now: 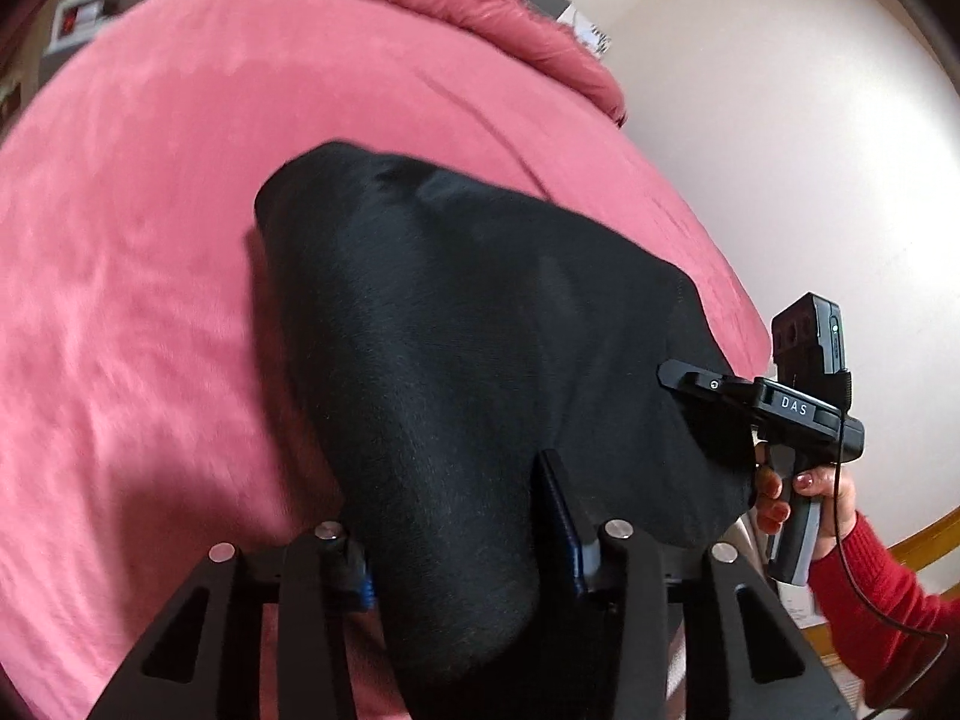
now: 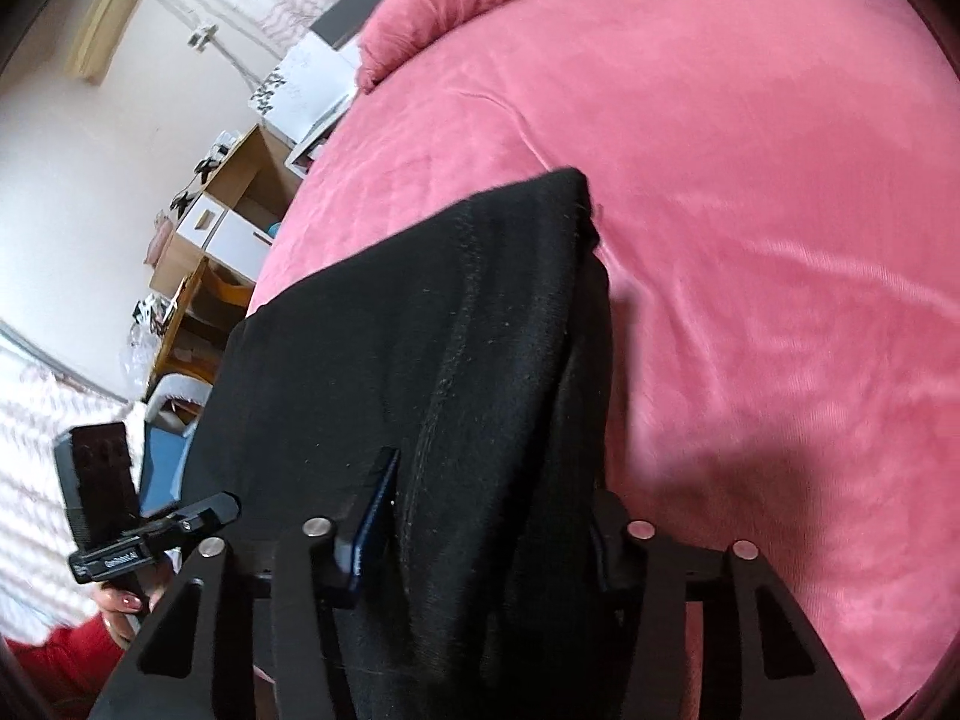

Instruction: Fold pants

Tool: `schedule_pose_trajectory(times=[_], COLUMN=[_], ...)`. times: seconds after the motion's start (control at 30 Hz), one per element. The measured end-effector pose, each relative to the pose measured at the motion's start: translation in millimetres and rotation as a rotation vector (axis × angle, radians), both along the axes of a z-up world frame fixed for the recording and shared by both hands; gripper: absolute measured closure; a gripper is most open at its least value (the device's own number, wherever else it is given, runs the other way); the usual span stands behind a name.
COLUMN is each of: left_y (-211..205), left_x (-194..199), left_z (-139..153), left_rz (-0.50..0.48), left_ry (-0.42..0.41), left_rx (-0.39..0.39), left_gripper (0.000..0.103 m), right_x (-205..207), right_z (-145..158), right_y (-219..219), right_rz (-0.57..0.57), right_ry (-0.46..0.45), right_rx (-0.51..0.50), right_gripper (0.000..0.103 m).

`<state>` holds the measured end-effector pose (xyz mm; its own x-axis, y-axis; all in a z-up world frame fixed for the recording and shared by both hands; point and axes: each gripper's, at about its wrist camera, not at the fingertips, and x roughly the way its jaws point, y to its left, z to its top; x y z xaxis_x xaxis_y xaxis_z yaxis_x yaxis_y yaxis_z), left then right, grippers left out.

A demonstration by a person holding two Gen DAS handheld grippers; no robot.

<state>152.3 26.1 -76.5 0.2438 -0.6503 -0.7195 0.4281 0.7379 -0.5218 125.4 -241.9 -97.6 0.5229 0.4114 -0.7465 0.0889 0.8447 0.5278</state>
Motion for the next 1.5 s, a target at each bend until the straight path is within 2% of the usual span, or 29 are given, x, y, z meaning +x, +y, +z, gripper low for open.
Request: schedule_pose_trajectory(times=[0.17,0.4,0.63,0.83,1.0,1.13,1.27,1.5], left_y=[10,19,3,-14,-2,-1,1,3], left_x=[12,70,138,165,175,178,174,165], left_z=[22,44,38,26,12,3,0,-1], left_rz=[0.045,0.101,0.138,0.161,0.167,0.157,0.155,0.183], left_ry=[-0.098,-0.175,-0.161,-0.157,-0.137,-0.152,-0.177,-0.178], left_rx=[0.036,0.068,0.094,0.091,0.099,0.095,0.103,0.117], left_gripper=[0.059,0.059,0.059,0.059,0.058,0.055,0.053,0.048], right_x=[22,91,160,196,210,211,210,211], right_z=[18,30,35,38,16,1,-3,-6], right_y=[12,15,9,3,-7,-17,-17,-16], right_rz=[0.016,-0.017,-0.05,-0.037,-0.056,-0.077,-0.064,-0.081], right_ry=[-0.082,-0.164,-0.172,-0.194,-0.159,-0.158,-0.166,-0.14], right_rx=[0.001,0.037,-0.007,-0.06,-0.072,-0.02,-0.038,-0.064], right_gripper=[0.054,0.054,0.054,0.054,0.054,0.053,0.051,0.042])
